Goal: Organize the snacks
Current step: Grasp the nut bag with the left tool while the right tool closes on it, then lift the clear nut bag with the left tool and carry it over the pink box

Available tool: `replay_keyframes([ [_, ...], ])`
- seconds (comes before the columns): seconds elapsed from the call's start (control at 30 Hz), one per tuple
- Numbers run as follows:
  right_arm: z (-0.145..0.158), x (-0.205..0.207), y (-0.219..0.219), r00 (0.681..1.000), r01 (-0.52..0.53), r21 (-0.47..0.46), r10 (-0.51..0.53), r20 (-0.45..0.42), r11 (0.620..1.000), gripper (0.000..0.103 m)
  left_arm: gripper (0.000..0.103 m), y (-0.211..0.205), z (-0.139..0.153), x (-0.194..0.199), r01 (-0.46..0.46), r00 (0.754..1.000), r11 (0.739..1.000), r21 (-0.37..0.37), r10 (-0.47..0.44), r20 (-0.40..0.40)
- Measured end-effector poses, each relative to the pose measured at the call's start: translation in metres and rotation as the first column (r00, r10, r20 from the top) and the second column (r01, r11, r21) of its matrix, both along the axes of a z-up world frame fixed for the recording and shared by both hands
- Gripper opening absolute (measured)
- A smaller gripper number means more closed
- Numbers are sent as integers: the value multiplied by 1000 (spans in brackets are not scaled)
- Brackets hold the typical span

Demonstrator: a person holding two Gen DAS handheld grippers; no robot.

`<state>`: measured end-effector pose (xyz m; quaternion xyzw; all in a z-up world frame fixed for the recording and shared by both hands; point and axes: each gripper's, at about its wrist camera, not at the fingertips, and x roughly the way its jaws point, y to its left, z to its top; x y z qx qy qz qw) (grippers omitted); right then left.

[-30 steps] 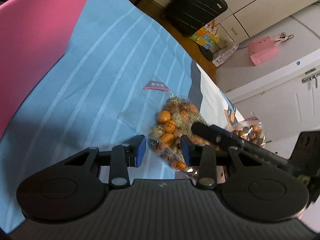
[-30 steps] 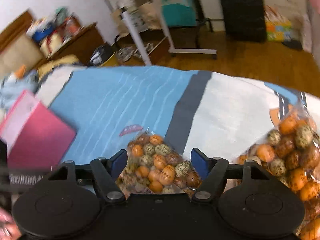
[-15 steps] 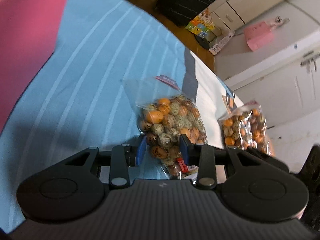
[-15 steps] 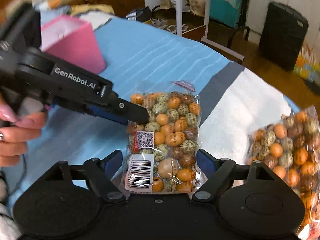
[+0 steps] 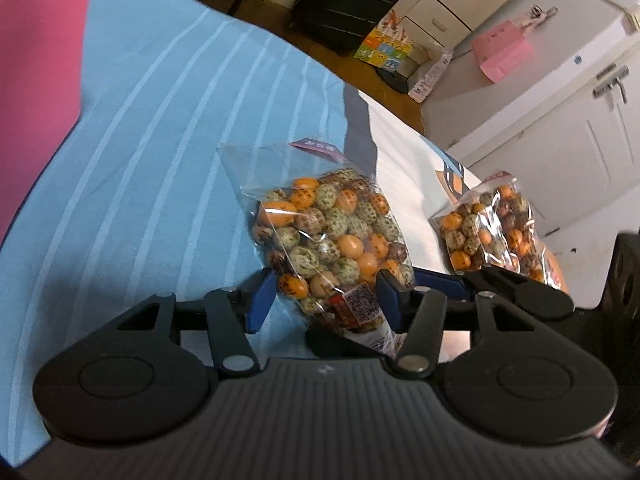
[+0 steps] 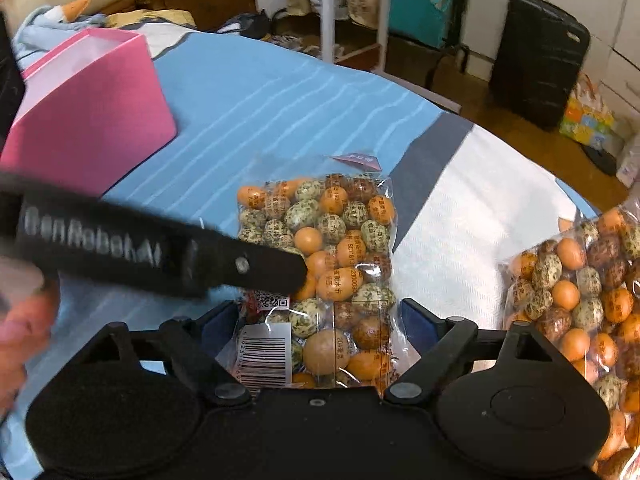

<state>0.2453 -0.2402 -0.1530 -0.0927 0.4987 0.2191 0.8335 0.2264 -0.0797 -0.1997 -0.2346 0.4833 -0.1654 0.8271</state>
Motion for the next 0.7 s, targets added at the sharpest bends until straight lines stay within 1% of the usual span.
replay_keyframes([
  [0.03, 1, 2, 0, 1000, 22, 13, -22, -19, 1000, 80, 54, -3, 1, 0, 8, 1000, 1000, 4, -8, 1],
  [0.17, 3, 3, 3, 996, 74, 1, -74, -48, 997, 75, 53, -6, 7, 0, 41, 999, 999, 27, -41, 3],
  [0.23, 5, 4, 3, 992, 105, 6, -104, -66, 994, 72, 52, -5, 10, -2, 57, 998, 998, 25, -57, -1],
  [0.3, 8, 3, 2, 989, 125, 8, -124, -86, 992, 71, 52, -4, 13, -3, 68, 998, 998, 17, -68, -8],
  [0.43, 12, -3, 7, 984, 136, -1, -135, -117, 991, 71, 52, -1, 20, -9, 69, 996, 997, 19, -68, -54],
  [0.53, 17, -10, 11, 984, 131, -8, -131, -123, 991, 71, 52, 0, 26, -16, 71, 995, 997, 22, -69, -76],
  [0.6, 21, -14, 14, 984, 128, -5, -128, -126, 992, 70, 50, 3, 32, -19, 88, 991, 995, -45, -92, -92],
  [0.67, 26, -20, 17, 985, 122, -7, -122, -121, 993, 70, 50, 1, 42, -25, 117, 990, 993, -9, -117, -83],
  [0.7, 27, -23, 18, 985, 121, -16, -122, -121, 993, 70, 50, 0, 46, -28, 132, 988, 991, -10, -132, -80],
])
